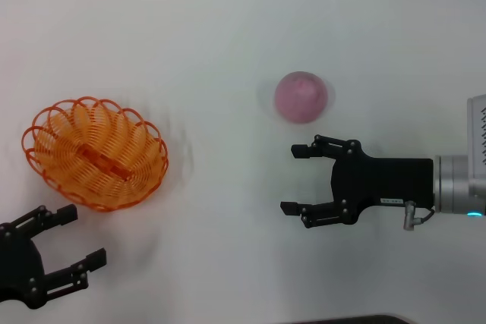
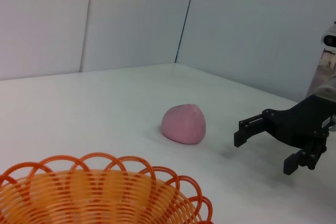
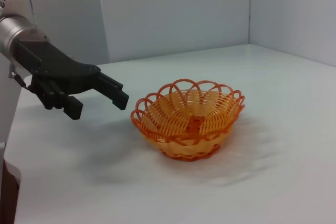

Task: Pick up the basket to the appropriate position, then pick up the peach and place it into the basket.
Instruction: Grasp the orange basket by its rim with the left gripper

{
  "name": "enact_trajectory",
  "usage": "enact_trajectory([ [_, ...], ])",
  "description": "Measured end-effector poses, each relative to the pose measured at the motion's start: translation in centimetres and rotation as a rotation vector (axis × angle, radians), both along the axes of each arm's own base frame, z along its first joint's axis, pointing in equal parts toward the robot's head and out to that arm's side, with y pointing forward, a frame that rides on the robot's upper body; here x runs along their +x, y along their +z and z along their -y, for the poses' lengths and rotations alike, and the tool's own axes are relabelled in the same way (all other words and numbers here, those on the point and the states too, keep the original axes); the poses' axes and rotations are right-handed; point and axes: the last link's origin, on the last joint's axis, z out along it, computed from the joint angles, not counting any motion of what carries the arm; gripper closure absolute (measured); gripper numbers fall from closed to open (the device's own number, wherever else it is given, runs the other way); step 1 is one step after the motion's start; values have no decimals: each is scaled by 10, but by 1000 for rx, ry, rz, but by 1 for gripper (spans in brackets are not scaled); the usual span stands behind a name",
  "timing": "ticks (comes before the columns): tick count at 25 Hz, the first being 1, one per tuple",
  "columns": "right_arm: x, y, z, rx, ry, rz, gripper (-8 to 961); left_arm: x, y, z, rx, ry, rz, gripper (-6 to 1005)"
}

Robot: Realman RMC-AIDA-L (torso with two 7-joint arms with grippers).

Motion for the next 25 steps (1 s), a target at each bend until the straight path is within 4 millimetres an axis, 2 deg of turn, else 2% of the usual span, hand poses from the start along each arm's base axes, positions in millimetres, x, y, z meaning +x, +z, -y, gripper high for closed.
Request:
enact_trajectory([
  [14, -2, -1, -1, -7, -6, -5, -2, 2, 1, -3, -4, 26, 26, 178],
  [25, -2, 0, -1, -6, -15, -10, -2, -6, 29, -30, -70, 398, 204, 195],
])
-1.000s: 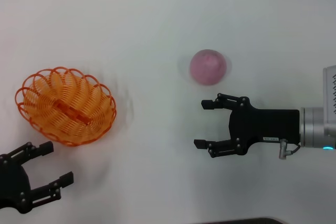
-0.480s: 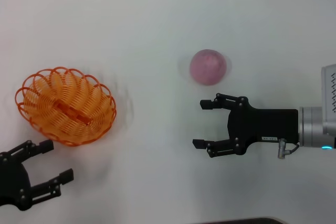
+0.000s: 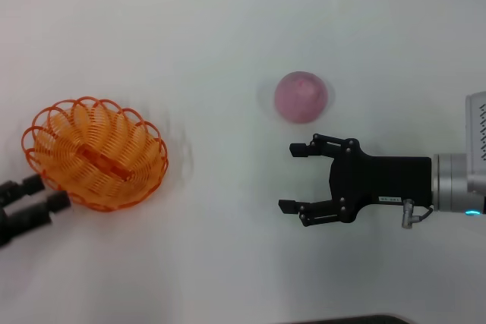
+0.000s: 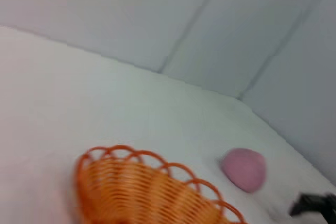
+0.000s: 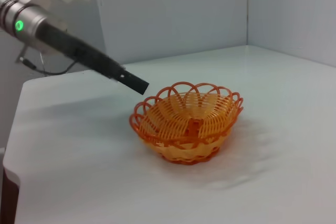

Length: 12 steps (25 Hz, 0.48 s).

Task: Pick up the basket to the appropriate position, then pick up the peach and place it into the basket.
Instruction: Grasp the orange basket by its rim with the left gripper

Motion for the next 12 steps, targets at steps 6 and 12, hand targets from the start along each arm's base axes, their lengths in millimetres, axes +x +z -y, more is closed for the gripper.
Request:
enact_trajectory([
  [6, 0, 0, 0, 0, 0, 0, -1, 0, 11, -17, -35, 134, 64, 204],
  [12, 0, 0, -1, 0, 1, 0, -1, -3, 18, -26, -18, 175, 49, 213],
])
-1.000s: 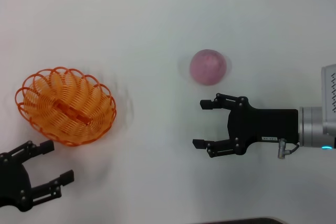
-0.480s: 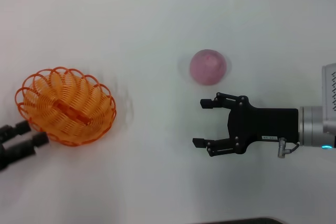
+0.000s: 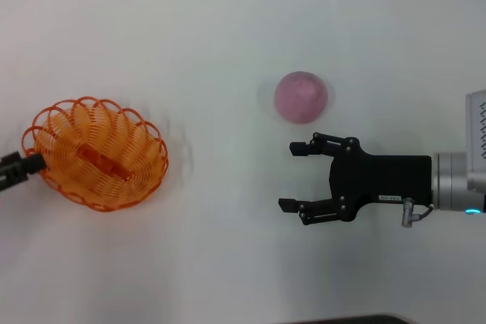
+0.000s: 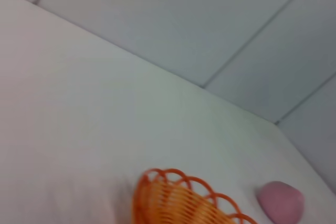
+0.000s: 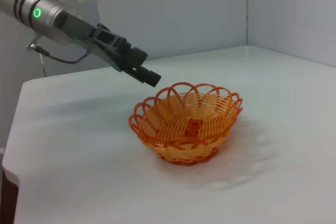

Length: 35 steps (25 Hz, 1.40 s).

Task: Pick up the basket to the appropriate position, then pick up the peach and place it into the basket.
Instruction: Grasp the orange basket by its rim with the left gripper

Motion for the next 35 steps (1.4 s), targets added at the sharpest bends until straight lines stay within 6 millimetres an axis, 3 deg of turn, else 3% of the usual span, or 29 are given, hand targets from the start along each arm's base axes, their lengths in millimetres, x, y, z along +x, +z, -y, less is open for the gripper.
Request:
enact_trajectory([
  [9, -2, 0, -2, -7, 4, 0, -1, 4, 24, -42, 11, 45, -113, 227],
  [20, -6, 1, -5, -9, 18, -4, -1, 31, 33, -102, -98, -4, -348, 244],
  [35, -7, 0, -5, -12, 22, -4, -1, 71, 15, -137, -344, -100, -634, 266],
])
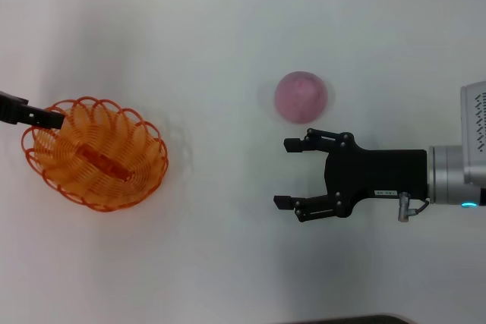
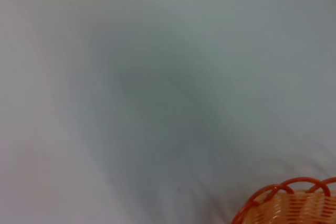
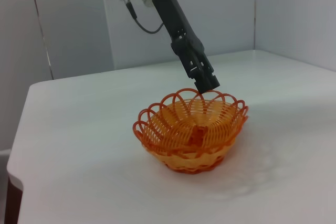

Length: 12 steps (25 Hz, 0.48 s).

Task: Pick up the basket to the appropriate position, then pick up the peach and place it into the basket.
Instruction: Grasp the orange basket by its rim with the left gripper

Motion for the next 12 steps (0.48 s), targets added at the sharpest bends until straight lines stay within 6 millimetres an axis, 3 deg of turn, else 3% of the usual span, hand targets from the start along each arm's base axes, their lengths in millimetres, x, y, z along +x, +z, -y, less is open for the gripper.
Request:
enact_trajectory([
  [12, -1, -1, -2, -1, 4, 4, 0, 12, -19, -10, -64, -29, -151, 285],
])
